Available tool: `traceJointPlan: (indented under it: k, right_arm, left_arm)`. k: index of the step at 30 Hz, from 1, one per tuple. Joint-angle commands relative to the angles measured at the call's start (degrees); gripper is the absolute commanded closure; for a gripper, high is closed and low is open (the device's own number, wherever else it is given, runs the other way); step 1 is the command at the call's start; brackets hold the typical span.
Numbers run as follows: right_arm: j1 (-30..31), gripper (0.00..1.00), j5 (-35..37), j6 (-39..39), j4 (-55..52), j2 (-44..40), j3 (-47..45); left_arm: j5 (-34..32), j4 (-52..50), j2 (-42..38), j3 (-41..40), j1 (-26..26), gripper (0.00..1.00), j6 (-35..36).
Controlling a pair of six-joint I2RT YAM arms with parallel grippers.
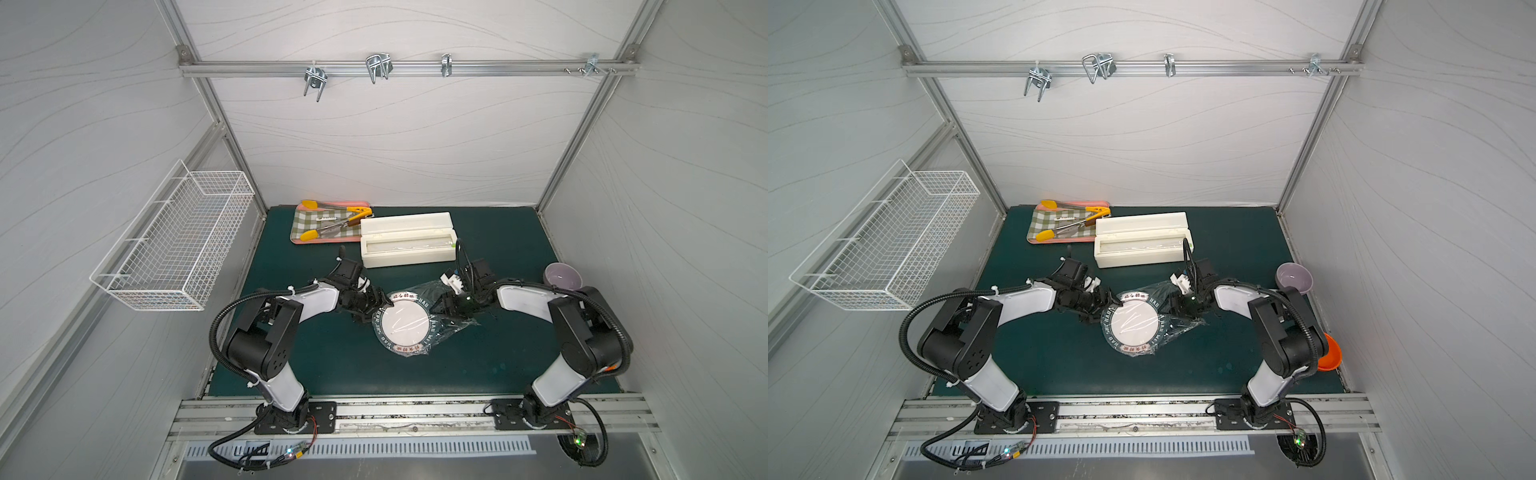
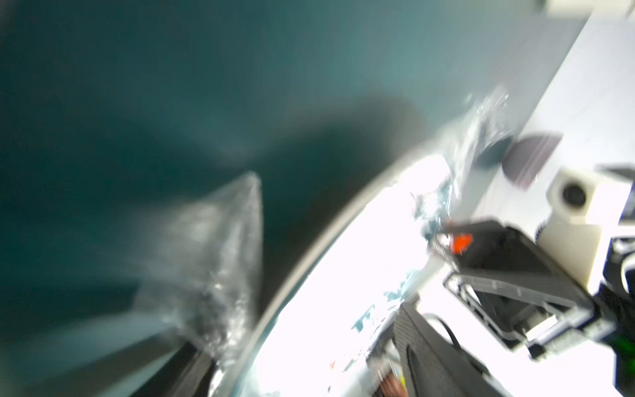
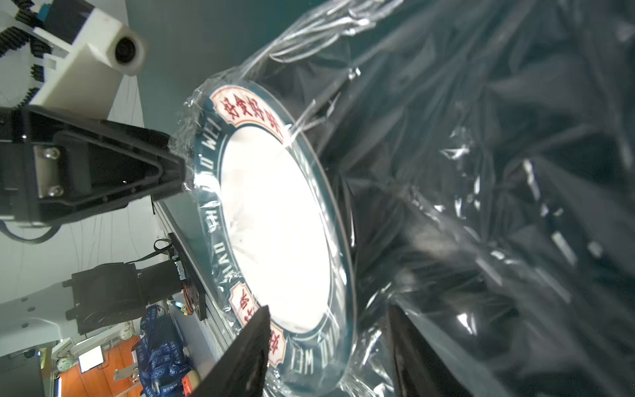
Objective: Wrap the plate with plastic wrap
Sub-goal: Cover the plate with plastic wrap.
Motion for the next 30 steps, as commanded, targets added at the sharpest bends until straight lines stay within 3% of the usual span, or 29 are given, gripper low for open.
traceJointPlan:
  k: [1, 6, 11, 18, 30]
  right_arm:
    - [-0.25, 0.44, 1.29, -1.97, -3.58, -0.45, 1.66]
    - [-0.27, 0.45, 3.54, -3.94, -6.94, -1.62, 4.78]
    - [-0.23, 0.45, 2.41, -3.24, -6.57, -0.28, 5.35]
    - [-0.18, 0.46, -1.17, -2.13, -4.34, 2.42, 4.45]
    - [-0.18, 0.46, -10.18, 7.73, 10.66, 6.63, -2.67]
  left_arm:
    - [-8.1, -3.66, -4.79, -2.97, 1.51, 0.23, 3.77]
    - [-8.3, -6.51, -11.29, -6.43, 1.51, 0.22, 4.8]
    - [-1.03, 3.88, -7.85, -7.11, 0.57, 0.42, 3.34]
    - [1.87, 14.05, -3.63, -9.96, 0.1, 0.66, -0.06]
    - [-0.27, 30.33, -1.03, -17.92, -0.15, 0.89, -3.58]
